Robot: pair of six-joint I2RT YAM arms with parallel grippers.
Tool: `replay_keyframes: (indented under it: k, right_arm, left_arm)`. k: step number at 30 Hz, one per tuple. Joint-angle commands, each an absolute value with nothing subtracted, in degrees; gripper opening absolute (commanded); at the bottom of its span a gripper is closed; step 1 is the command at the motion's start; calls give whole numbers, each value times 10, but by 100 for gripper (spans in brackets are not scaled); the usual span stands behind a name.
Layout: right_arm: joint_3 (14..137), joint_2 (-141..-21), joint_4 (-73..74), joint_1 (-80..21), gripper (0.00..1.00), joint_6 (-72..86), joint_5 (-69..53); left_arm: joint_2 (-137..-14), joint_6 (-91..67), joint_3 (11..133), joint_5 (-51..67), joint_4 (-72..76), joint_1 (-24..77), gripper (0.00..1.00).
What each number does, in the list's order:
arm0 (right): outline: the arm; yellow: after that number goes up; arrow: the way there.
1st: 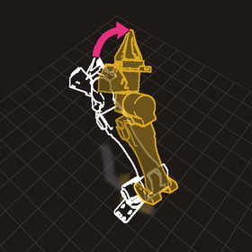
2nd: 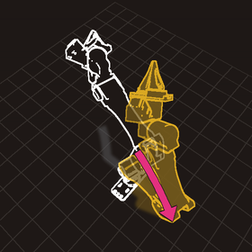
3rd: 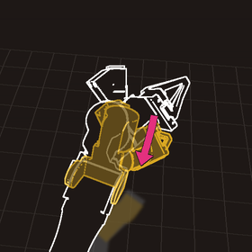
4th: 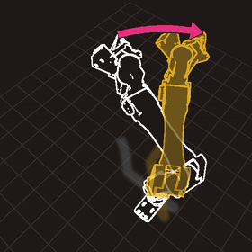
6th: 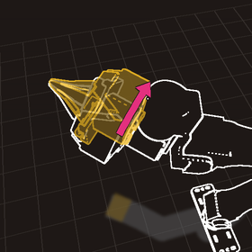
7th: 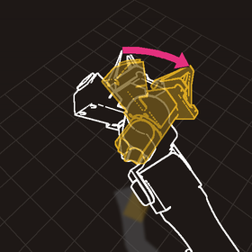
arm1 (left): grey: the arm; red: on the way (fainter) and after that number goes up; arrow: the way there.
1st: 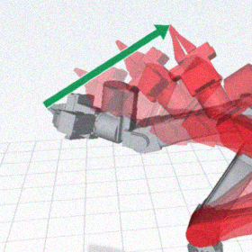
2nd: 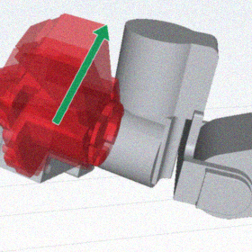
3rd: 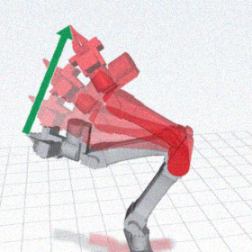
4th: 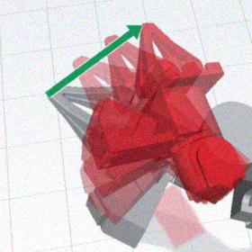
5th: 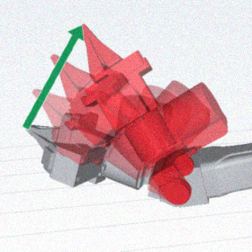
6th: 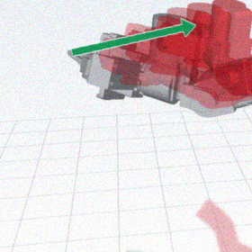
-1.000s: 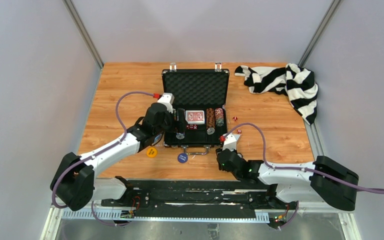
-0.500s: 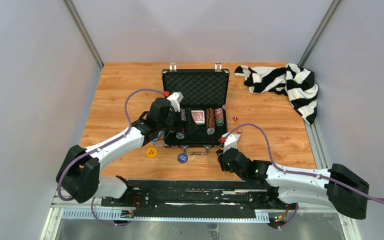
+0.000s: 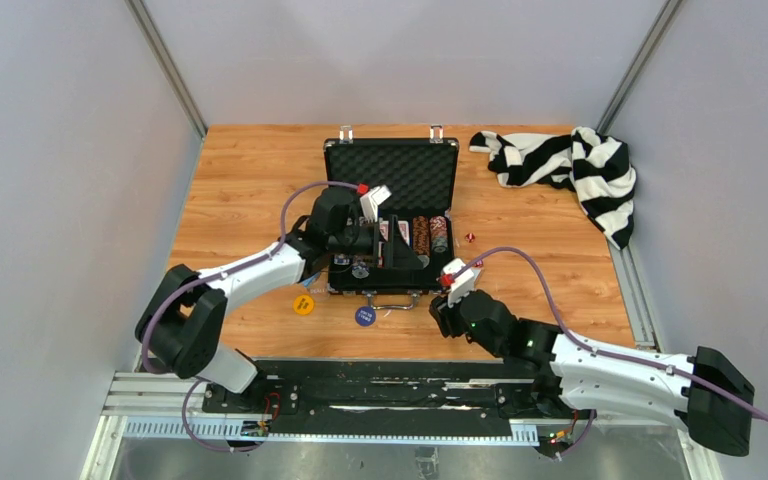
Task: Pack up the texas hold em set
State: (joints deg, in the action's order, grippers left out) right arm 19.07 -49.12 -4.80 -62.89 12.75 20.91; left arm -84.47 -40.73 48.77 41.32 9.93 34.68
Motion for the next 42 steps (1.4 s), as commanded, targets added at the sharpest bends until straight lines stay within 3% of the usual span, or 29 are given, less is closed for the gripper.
replay_keyframes:
  k: [1,42]
  right_arm:
    - [221,-472,-49,-617,43,84,196]
    - [270,-439,-57,-616,44,8,173]
  left_arm:
    - [-870,-447,497,494,136,348,88]
    - [-957,-498,534,537,176,409,71]
